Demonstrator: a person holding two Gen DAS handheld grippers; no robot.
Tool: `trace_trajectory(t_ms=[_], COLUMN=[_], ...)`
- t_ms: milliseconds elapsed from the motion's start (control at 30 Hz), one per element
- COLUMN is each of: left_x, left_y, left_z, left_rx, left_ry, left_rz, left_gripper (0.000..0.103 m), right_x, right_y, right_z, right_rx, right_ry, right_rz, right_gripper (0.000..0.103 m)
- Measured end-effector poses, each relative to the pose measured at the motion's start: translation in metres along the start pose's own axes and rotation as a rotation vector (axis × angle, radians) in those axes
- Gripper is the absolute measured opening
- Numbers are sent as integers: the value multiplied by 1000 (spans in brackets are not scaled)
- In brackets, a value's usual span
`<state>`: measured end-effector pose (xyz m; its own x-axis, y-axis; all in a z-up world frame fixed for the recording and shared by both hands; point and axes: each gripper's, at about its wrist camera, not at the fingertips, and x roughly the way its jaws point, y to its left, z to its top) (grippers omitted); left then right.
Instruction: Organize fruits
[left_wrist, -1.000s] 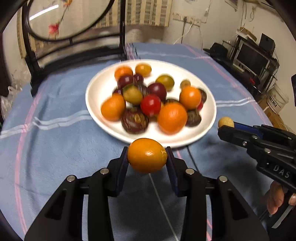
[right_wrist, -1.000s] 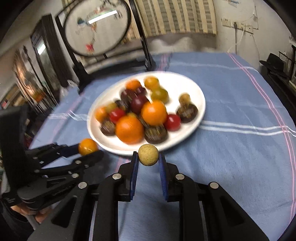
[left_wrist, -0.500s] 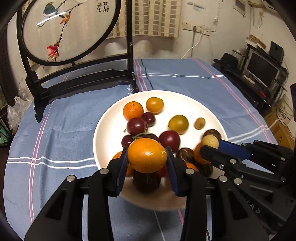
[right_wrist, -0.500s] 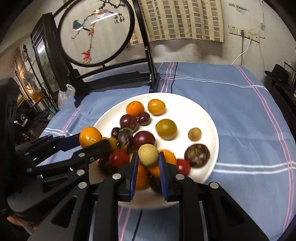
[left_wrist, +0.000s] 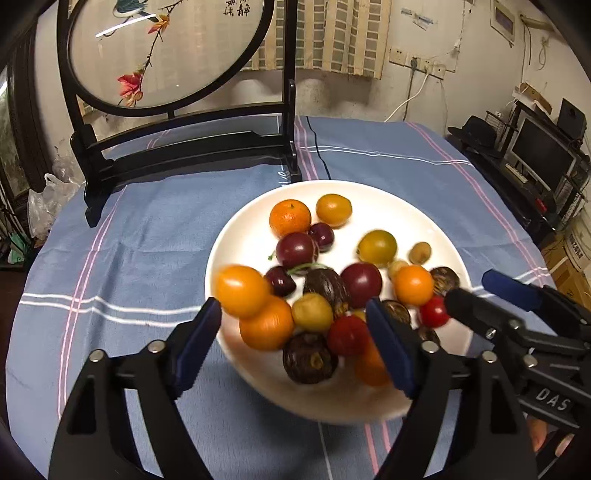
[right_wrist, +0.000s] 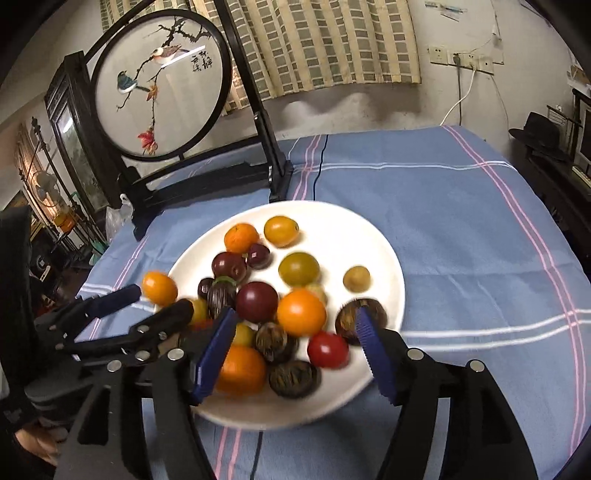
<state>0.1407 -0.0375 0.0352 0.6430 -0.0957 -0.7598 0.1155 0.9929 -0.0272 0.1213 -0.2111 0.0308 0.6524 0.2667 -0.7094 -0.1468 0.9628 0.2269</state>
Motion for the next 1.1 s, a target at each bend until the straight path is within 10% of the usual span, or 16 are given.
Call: trace_trajectory(t_ms=[167,1100], left_x=[-20,-34], left_y=[1,28], left_z=[-21,-130], left_rx=[-6,-70], left_ry=[-10,83], left_rz=[-2,18], left_gripper=[90,98], right_x=[-14,-17], right_y=[2,32], right_z=[-25,-126], right_rx=[3,-80], right_ry=[33,228], right_rz=[-5,-109], right_gripper=[89,98])
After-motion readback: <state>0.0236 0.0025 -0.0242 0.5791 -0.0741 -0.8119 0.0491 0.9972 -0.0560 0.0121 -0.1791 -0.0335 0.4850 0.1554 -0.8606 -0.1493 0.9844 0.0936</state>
